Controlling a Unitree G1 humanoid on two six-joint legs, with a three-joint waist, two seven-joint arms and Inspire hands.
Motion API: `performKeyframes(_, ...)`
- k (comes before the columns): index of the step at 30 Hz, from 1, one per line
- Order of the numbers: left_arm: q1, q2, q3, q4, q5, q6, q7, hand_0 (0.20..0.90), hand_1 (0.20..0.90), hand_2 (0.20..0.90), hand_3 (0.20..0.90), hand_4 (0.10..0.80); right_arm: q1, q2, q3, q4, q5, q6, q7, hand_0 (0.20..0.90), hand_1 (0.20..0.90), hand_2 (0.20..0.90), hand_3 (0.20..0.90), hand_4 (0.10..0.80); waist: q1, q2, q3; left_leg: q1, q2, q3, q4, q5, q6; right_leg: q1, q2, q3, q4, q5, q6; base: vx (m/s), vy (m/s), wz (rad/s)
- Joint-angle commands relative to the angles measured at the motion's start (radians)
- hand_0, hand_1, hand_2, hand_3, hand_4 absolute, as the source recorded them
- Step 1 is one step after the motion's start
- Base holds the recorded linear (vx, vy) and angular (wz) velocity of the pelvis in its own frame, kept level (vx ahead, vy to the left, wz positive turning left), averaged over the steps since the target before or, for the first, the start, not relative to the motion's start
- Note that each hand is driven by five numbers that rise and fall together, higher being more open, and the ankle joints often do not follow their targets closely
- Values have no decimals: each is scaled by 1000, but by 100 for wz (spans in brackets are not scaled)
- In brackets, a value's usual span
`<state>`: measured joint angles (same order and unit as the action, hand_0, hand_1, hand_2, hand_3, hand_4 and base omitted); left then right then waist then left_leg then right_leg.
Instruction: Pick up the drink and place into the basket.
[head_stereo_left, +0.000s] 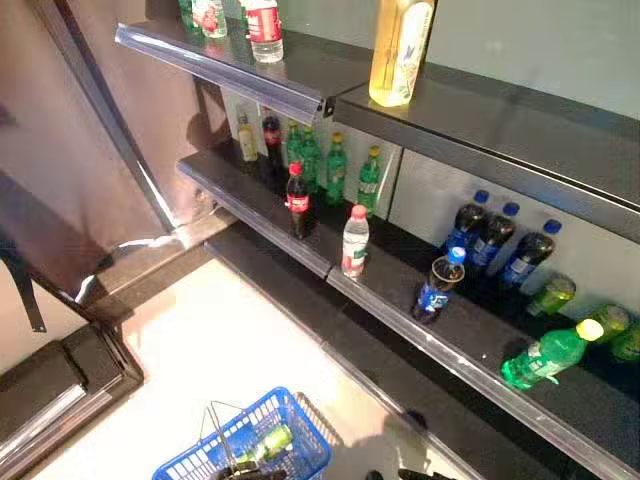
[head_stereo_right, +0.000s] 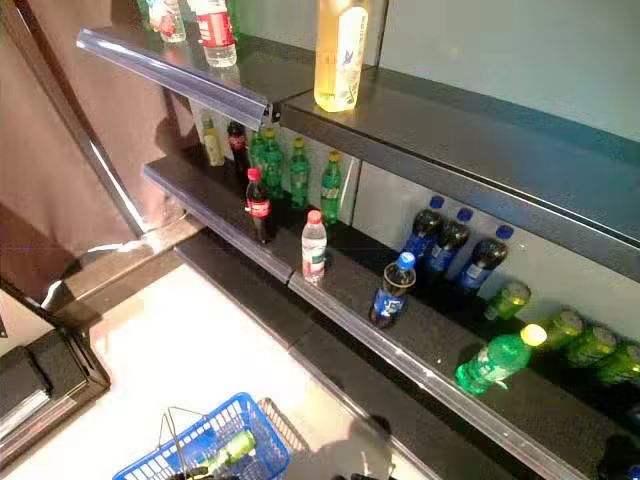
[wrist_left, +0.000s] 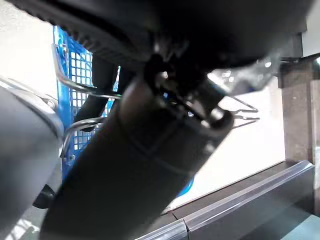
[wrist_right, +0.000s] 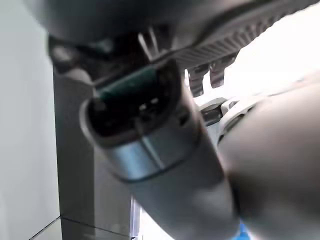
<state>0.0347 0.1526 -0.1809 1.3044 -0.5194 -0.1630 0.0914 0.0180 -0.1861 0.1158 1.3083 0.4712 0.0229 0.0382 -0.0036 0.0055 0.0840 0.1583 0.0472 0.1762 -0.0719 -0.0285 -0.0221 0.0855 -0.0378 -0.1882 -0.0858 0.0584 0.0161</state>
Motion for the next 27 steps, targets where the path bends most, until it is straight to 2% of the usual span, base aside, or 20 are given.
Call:
performKeyframes(1,-55,-7,10,-12,-26,-89,-32,300,300,300,200,100,13,7,26,95,-26,10,-23,900,900,900,900,800,5,-18,1,-36,11,-24,-15,11,-20,22,-72,1,-1,-11,102,0,0,0)
performKeyframes(3,-55,-8,18,-10,-38,-110,-44,300,300,300,200,100,14,13,34,88,-25,12,-26,900,900,900,900,800,8,-24,0,-37,11,-26,-15,10,-20,23,-70,0,-1,-13,101,-4,-16,0)
performKeyframes(21,-48,0,30,-18,-42,-103,-33,300,300,300,200,100,11,9,44,76,-41,39,-16,900,900,900,900,800,19,-19,1,-30,25,-40,-15,14,-30,31,-64,-10,-1,-24,94,8,-22,1)
performKeyframes(27,-31,4,47,-36,-87,-150,-20,300,300,300,200,100,4,-5,62,68,-97,56,5,900,900,900,900,800,45,-15,26,-63,24,-72,21,21,-41,21,-59,-18,-1,-27,81,-13,-74,8)
